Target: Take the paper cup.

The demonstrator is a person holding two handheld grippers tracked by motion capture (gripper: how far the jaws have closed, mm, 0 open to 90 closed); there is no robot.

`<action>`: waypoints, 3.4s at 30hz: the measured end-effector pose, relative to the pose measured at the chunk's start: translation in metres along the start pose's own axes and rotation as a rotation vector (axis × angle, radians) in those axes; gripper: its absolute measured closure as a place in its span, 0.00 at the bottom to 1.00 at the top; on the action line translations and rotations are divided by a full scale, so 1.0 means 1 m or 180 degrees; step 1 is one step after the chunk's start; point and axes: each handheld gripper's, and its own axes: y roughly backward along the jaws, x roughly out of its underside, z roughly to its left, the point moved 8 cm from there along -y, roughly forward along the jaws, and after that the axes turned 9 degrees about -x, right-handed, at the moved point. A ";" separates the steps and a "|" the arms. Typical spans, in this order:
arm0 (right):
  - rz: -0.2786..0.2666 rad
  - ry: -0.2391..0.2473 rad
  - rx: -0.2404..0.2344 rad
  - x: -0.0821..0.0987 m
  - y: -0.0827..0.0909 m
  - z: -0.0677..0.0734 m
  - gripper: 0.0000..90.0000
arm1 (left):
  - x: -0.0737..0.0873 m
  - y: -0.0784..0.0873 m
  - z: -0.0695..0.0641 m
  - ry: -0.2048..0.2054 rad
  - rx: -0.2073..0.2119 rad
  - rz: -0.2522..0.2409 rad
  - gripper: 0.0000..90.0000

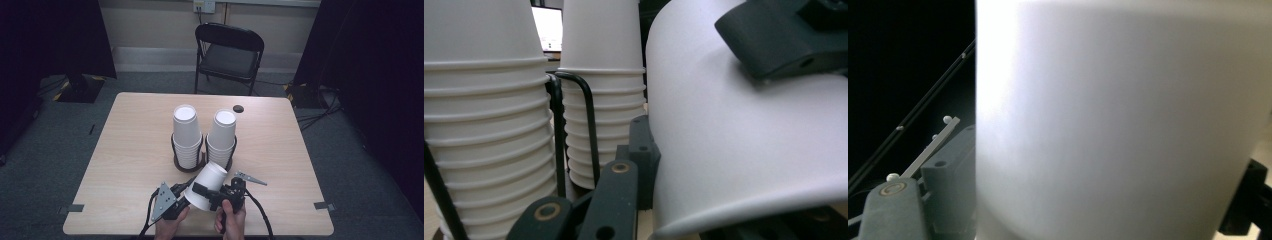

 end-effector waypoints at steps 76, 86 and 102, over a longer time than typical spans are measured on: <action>0.0079 0.2534 0.0614 -0.012 0.059 0.004 0.13 | 0.001 0.016 0.030 -0.0105 0.0530 0.1369 0.96; 0.0436 0.2741 0.0648 0.000 0.054 0.000 0.14 | 0.001 0.014 0.033 -0.0103 0.0605 0.1556 0.96; 0.0881 0.3489 0.0896 0.016 0.053 -0.007 0.14 | -0.006 0.008 0.032 -0.0285 0.0705 0.1936 0.96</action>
